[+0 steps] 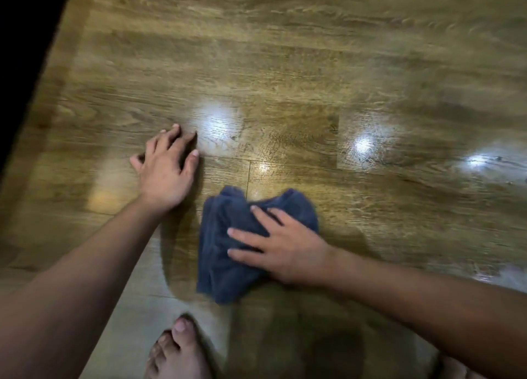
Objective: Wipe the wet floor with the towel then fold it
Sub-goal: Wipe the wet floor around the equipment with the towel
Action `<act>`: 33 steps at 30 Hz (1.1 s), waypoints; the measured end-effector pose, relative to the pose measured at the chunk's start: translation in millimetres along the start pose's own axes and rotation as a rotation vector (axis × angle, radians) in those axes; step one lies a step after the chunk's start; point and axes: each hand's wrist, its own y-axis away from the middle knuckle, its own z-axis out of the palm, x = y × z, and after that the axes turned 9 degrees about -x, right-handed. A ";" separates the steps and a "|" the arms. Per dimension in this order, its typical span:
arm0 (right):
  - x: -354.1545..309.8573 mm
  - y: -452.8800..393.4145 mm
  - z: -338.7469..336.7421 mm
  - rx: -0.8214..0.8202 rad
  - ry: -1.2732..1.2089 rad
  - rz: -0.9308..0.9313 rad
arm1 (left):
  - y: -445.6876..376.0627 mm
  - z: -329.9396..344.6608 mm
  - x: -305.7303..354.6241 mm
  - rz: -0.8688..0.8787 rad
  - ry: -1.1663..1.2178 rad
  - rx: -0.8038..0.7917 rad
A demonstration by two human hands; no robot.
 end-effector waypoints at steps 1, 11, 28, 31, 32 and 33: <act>21.5 -8.0 -6.0 0.019 -0.018 0.081 | 0.6 -0.2 -1.2 0.008 0.003 -0.001; 200.0 -74.6 -71.2 0.303 -0.357 1.045 | -0.7 -0.9 -7.4 0.033 0.065 0.040; -91.8 -68.4 -16.6 0.213 -0.037 0.112 | -8.1 -40.2 -14.1 -0.058 0.484 -0.178; -53.2 -63.8 -24.1 0.129 -0.012 0.157 | 3.1 -32.1 -11.7 -0.049 0.436 -0.166; -35.5 -61.0 -26.3 0.121 -0.024 0.203 | 6.1 -28.2 -11.1 -0.033 0.422 -0.153; -14.3 -57.1 -27.1 0.120 -0.066 0.267 | 7.6 -24.4 -11.4 -0.020 0.404 -0.148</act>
